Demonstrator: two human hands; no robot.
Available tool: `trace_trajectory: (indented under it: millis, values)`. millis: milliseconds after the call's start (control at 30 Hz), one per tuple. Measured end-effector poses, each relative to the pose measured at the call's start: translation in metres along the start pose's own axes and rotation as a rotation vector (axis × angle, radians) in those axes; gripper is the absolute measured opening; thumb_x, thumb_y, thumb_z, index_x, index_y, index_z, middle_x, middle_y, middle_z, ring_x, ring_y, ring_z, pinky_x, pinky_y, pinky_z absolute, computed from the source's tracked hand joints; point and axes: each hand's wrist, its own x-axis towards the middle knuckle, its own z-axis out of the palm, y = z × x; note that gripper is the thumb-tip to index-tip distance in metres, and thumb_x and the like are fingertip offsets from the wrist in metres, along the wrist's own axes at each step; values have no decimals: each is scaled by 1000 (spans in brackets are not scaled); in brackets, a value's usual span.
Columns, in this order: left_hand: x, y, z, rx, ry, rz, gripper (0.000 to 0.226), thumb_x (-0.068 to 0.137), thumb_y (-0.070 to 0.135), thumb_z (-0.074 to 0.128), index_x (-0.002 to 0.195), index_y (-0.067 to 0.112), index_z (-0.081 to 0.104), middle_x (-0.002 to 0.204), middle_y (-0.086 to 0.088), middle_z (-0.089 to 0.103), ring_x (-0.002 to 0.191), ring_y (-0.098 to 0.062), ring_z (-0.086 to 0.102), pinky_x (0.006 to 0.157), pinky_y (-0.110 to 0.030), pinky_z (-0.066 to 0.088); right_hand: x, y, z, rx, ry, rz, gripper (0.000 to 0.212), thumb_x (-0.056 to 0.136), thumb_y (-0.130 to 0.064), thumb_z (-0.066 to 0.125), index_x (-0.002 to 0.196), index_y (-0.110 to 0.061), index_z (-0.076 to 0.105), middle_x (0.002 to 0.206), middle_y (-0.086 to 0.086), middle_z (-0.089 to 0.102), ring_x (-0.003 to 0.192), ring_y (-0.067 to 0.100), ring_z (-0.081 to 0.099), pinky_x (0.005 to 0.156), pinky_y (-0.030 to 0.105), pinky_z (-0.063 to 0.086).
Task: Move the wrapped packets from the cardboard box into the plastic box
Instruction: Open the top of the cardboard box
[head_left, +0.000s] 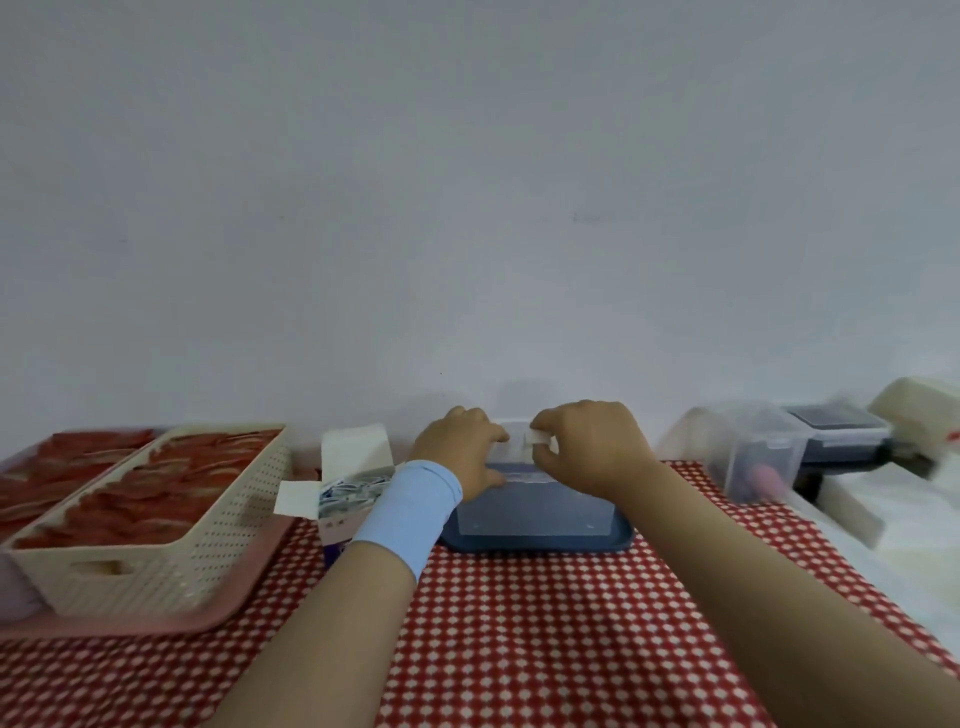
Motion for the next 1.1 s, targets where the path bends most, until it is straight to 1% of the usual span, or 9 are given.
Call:
trace_trajectory:
  millis: [167, 300, 467, 633, 733, 800, 867, 967, 1100]
  values:
    - [-2, 0, -6, -84, 6, -23, 53, 95, 40, 61, 145, 29, 48, 139, 0, 50, 131, -22, 42, 108, -38, 39, -10, 3, 2, 198, 22, 178, 55, 91, -55, 56, 139, -29, 50, 129, -9, 64, 111, 15, 63, 87, 32, 51]
    - [6, -2, -17, -170, 42, -37, 45, 101, 37, 50, 145, 27, 47, 142, -3, 51, 132, -23, 43, 110, -37, 36, -22, 12, 12, 292, 80, 263, 81, 82, -59, 68, 147, -25, 35, 149, -3, 43, 135, 21, 42, 108, 41, 38]
    - [25, -1, -28, -333, 135, -59, 39, 103, 30, 48, 140, 21, 51, 142, -1, 54, 128, -21, 50, 108, -35, 39, -13, 28, 9, 334, 391, 466, 41, 83, -45, 75, 102, -18, 51, 110, -1, 47, 98, 18, 48, 78, 26, 43]
    - [40, 0, -27, -354, 238, -97, 38, 104, 26, 46, 140, 18, 51, 150, -3, 43, 138, -21, 37, 113, -32, 30, 1, 34, 4, 407, 272, 525, 30, 90, -48, 65, 84, -20, 59, 91, -6, 57, 76, 14, 58, 68, 27, 52]
    - [40, 5, -25, -123, 441, -98, 39, 96, 23, 61, 134, 21, 54, 144, -2, 41, 134, -23, 35, 109, -34, 34, 8, 33, 11, 442, 146, 395, 23, 92, -42, 64, 105, -24, 68, 106, -8, 65, 90, 13, 62, 78, 27, 53]
    - [34, 12, -22, -9, 549, -19, 28, 90, 18, 67, 117, 22, 59, 124, 0, 50, 115, -22, 47, 96, -31, 42, 12, 33, 15, 398, 94, 313, 39, 92, -35, 64, 130, -27, 59, 128, -5, 59, 108, 16, 60, 88, 30, 52]
    - [26, 20, -18, -95, 399, 11, 17, 92, 17, 61, 108, 22, 58, 114, 2, 56, 102, -21, 53, 88, -31, 46, 15, 33, 17, 375, 58, 286, 54, 93, -26, 63, 144, -27, 46, 143, -1, 48, 116, 21, 57, 91, 33, 50]
    - [18, 25, -8, -167, -114, -72, 22, 95, 26, 55, 113, 24, 67, 112, 1, 66, 98, -22, 62, 90, -35, 52, 19, 36, 23, 365, -39, 283, 63, 93, -16, 62, 150, -28, 37, 160, 3, 23, 103, 25, 64, 86, 34, 54]
    - [12, 15, 1, -123, -259, -71, 25, 94, 29, 53, 104, 29, 76, 110, 6, 73, 99, -21, 66, 92, -37, 54, 21, 38, 27, 279, -208, 282, 78, 89, -16, 64, 154, -33, 25, 167, 3, -1, 101, 27, 65, 81, 34, 56]
